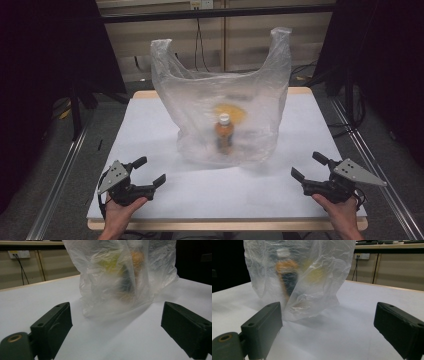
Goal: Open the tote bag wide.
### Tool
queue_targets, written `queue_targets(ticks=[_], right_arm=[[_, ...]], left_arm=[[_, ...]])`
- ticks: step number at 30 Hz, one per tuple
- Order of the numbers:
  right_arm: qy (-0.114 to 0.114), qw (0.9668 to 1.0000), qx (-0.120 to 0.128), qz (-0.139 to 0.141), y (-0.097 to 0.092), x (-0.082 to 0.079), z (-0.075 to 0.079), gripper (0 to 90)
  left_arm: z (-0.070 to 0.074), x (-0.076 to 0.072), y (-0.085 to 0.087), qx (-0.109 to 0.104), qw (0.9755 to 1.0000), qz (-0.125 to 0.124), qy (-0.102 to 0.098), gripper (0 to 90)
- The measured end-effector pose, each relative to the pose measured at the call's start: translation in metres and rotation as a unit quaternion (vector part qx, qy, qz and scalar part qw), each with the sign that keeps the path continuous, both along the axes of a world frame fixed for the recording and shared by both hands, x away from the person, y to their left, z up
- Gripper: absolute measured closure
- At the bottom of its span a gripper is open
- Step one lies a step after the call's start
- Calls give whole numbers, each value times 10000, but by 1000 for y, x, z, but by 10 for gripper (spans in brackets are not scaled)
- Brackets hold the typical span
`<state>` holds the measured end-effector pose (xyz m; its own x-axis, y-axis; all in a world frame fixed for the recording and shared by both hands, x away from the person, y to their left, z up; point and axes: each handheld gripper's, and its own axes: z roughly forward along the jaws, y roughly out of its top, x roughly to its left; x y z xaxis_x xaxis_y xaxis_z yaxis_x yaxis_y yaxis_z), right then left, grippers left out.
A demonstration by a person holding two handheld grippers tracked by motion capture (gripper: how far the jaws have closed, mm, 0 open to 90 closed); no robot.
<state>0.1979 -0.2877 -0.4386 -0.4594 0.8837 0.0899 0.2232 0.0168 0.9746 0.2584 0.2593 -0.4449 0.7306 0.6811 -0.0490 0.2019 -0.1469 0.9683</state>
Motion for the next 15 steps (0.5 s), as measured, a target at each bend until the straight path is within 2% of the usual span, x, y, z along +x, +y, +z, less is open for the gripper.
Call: queue_targets(ticks=[1,5,6,7,8,9,10,11,12,14,15], right_arm=[[11,10000,0,-15,0,0,0,88],[8,10000,4,-3,-1,0,0,98],[56,10000,38,26,-1,1,0,131],[56,10000,38,26,-1,1,0,131],[74,9999,70,38,-1,1,0,134],[76,10000,24,42,-1,2,0,151],[89,9999,50,102,-1,3,0,195],[89,9999,50,102,-1,3,0,195],[120,9998,59,118,-1,4,0,215],[137,9997,91,164,0,5,0,268],[176,9996,88,199,0,5,1,303]], left_arm=[[0,0,-1,-88,10000,27,22,104],[0,0,0,-57,10000,19,30,127],[0,0,-2,-133,9999,-19,87,151],[0,1,1,80,9999,-84,44,151],[0,0,-1,64,9999,18,81,163],[0,0,-2,13,9999,-63,114,186],[0,0,-4,8,9999,-32,137,228],[0,0,-4,8,9999,-32,137,251],[0,0,-3,65,9999,-53,99,251],[1,0,-6,-32,9998,-96,145,307],[1,0,-5,29,9998,-120,136,324]])
